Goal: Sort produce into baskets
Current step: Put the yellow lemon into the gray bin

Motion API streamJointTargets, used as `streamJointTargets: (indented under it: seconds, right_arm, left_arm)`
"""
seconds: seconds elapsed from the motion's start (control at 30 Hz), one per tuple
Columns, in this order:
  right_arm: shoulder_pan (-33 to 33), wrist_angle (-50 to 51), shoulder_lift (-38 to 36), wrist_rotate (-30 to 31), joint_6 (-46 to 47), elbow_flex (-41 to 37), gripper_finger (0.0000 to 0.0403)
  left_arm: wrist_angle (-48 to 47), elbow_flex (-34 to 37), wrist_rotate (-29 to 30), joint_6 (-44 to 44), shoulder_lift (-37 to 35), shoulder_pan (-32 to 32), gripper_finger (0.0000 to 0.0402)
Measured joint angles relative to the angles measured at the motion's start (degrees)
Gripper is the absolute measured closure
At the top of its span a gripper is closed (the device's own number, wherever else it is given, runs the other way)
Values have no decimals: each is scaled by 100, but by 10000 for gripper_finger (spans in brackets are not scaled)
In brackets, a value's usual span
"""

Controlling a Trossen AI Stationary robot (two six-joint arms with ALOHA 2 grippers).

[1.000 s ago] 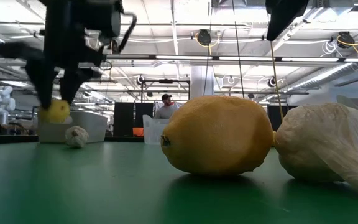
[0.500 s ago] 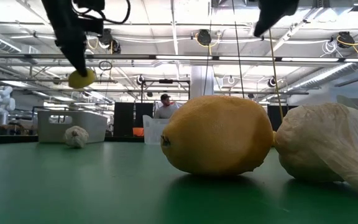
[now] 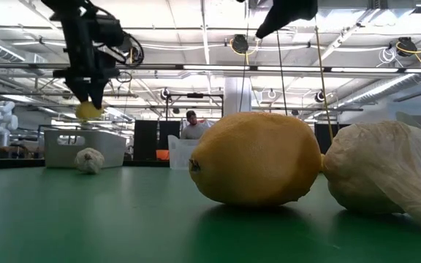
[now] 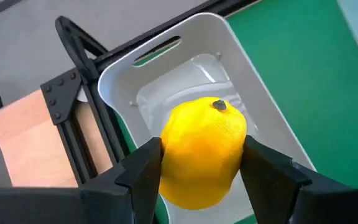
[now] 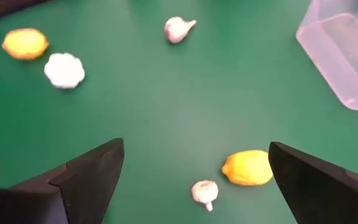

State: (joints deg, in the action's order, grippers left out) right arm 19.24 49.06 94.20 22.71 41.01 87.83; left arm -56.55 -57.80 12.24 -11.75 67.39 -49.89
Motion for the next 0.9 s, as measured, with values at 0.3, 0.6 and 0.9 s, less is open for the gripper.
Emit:
streamJointTargets:
  seconds: [0.3,0.6,0.9]
  right_arm:
    - [-6,-44,29,-28,192,0,14]
    - [-2,-42,29,-30,379,0,14]
    - [-2,-40,29,-29,255,0,14]
  left_arm:
    - [89,0,12,-101,673,-157,201]
    - [253,0,155,370,940,-153,156]
    - [187,0,186,673,936,-153,98]
